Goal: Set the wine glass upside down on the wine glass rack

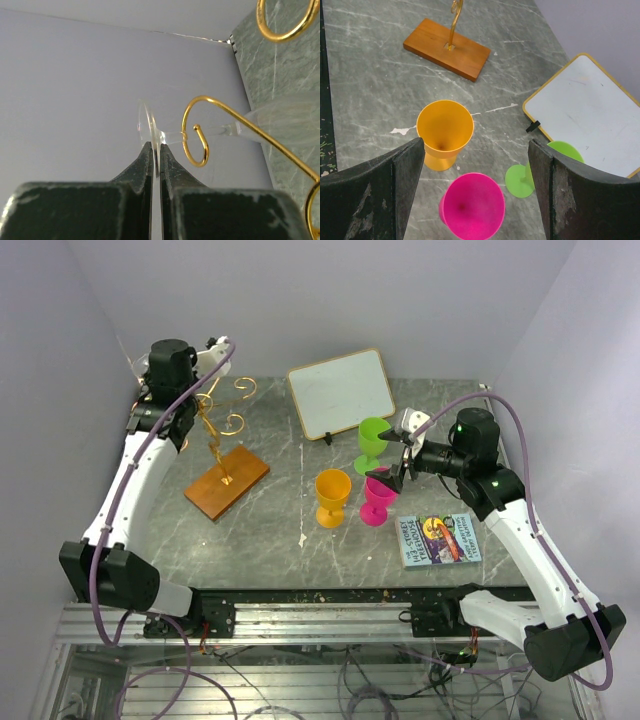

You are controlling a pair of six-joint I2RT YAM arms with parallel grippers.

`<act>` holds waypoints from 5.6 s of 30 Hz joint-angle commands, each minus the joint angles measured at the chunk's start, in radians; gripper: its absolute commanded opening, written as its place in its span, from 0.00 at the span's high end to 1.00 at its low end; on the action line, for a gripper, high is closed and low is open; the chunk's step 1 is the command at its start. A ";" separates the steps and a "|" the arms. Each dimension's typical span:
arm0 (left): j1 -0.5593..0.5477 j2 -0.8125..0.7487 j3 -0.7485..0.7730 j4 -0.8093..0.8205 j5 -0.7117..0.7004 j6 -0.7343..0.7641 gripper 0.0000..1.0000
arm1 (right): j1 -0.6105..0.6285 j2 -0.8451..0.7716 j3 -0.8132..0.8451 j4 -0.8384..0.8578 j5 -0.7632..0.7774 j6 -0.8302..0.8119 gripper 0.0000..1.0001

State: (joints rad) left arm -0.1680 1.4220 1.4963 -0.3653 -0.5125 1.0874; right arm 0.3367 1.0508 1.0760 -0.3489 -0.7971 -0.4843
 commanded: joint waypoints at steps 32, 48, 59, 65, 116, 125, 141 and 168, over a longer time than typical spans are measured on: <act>-0.013 -0.087 -0.046 -0.077 0.049 -0.081 0.54 | -0.007 -0.001 -0.025 0.024 0.012 -0.011 0.15; -0.019 -0.180 -0.063 -0.180 0.077 -0.104 0.51 | -0.014 0.006 0.003 -0.003 0.180 0.009 0.15; -0.020 -0.267 0.008 -0.270 0.220 -0.352 0.27 | -0.010 0.098 0.118 -0.350 0.428 -0.087 0.17; -0.019 -0.308 0.052 -0.265 0.351 -0.549 0.00 | 0.008 0.208 0.182 -0.454 0.545 -0.017 0.33; 0.027 -0.404 0.003 -0.125 0.826 -1.097 0.02 | -0.187 0.084 0.532 -0.385 0.119 0.021 1.00; -0.047 -0.295 0.071 -0.077 0.977 -1.290 0.05 | -0.161 0.170 0.629 -0.050 0.013 0.356 1.00; -0.240 -0.016 0.229 0.066 1.054 -1.558 0.16 | -0.116 0.231 0.697 0.090 0.068 0.572 1.00; -0.277 0.023 0.212 0.123 1.100 -1.563 0.76 | -0.115 0.230 0.675 0.118 -0.007 0.608 1.00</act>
State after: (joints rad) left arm -0.4358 1.4422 1.6970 -0.2905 0.5518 -0.4698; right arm 0.2184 1.2957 1.7519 -0.2790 -0.7902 0.1013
